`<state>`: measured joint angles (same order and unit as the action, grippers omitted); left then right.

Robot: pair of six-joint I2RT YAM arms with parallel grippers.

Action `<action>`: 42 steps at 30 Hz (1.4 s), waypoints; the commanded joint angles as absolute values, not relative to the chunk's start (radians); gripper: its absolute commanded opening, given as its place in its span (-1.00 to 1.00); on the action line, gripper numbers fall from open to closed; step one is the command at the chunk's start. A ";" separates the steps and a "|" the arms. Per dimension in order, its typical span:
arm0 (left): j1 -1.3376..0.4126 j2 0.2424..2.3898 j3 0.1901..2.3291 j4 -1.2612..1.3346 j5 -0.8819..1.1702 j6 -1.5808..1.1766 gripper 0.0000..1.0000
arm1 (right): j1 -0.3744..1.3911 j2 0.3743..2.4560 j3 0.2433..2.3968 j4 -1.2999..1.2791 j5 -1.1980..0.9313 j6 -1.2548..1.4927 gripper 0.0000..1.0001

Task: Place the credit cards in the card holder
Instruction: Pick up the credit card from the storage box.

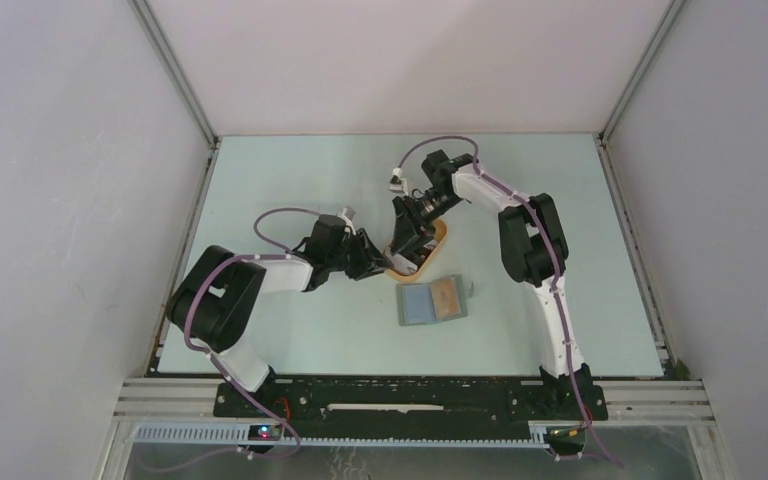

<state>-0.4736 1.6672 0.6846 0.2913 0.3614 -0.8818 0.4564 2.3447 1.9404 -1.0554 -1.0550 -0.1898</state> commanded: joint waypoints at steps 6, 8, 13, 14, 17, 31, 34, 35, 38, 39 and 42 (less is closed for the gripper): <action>-0.477 1.647 0.724 0.308 0.357 -0.854 -0.19 | 0.510 2.345 1.939 -1.063 -0.920 -0.186 0.39; -0.477 1.648 0.724 0.310 0.358 -0.853 -0.20 | 0.513 2.342 1.940 -1.062 -0.898 -0.187 0.40; -0.477 1.648 0.723 0.313 0.359 -0.854 -0.20 | 0.516 2.340 1.949 -1.063 -0.838 -0.195 0.42; -0.477 1.648 0.724 0.312 0.360 -0.854 -0.20 | 0.516 2.340 1.952 -1.062 -0.832 -0.197 0.43; -0.477 1.651 0.727 0.313 0.360 -0.854 -0.20 | 0.511 2.345 1.959 -1.069 -0.816 -0.204 0.43; -0.477 1.686 0.787 0.288 0.379 -0.849 0.09 | 0.476 2.373 1.988 -1.095 -0.864 -0.224 0.40; -0.477 1.693 0.797 0.277 0.380 -0.845 0.10 | 0.475 2.378 1.994 -1.100 -0.872 -0.227 0.39; -0.477 1.695 0.799 0.276 0.380 -0.845 0.10 | 0.474 2.380 1.996 -1.101 -0.876 -0.228 0.39; -0.477 1.699 0.801 0.273 0.382 -0.844 0.09 | 0.472 2.384 2.005 -1.107 -0.884 -0.230 0.38; -0.477 1.702 0.802 0.272 0.382 -0.844 0.08 | 0.471 2.386 2.006 -1.108 -0.887 -0.230 0.38; -0.477 1.712 0.807 0.271 0.386 -0.843 0.07 | 0.469 2.394 2.008 -1.112 -0.909 -0.229 0.38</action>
<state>-0.4736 1.6970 0.7532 0.2516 0.3702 -0.8639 0.4721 2.3840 1.9686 -1.0893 -0.8612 -0.2111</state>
